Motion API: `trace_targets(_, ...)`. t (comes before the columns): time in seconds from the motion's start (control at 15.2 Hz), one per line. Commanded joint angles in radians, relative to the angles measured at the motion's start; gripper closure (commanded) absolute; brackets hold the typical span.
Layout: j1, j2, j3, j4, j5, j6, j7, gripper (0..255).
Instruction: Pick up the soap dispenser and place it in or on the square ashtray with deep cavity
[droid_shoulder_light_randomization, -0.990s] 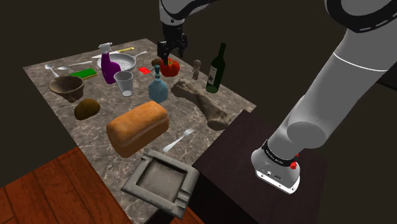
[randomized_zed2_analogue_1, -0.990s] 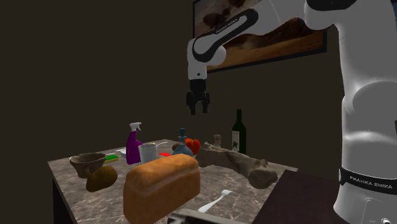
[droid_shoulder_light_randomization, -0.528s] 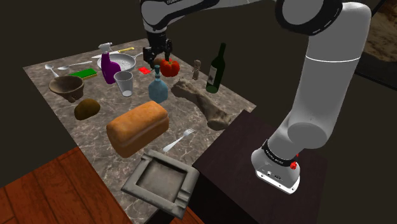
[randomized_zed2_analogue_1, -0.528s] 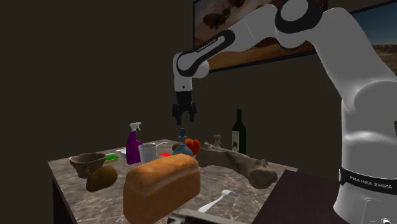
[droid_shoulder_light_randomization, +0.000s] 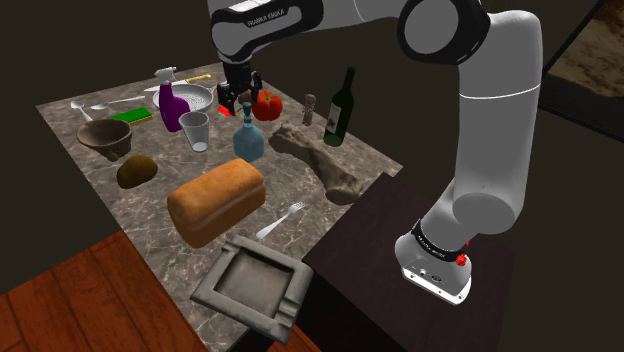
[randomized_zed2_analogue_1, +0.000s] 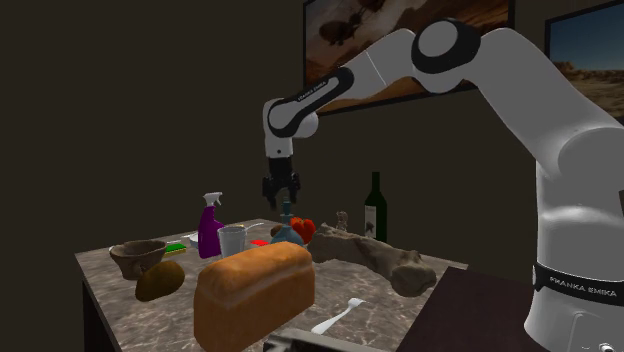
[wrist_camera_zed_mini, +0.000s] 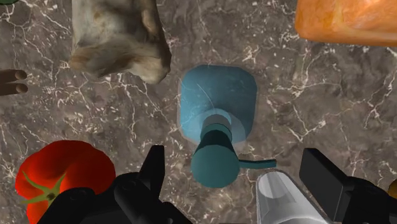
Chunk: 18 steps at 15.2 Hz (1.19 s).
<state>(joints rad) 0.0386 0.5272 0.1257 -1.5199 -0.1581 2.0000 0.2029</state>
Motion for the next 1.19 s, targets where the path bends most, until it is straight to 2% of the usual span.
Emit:
trace_targets(0.0,-0.001,0.008,-0.001,-0.014,-0.002,0.023,0.001,0)
trace_targets(0.59,-0.002,0.016,-0.002,-0.024,-0.004,0.04,0.003,0)
trace_targets(0.66,-0.002,0.016,-0.002,-0.024,-0.004,0.04,0.003,255)
trace_targets(1.12,-0.002,0.016,-0.002,-0.024,-0.004,0.04,0.003,255)
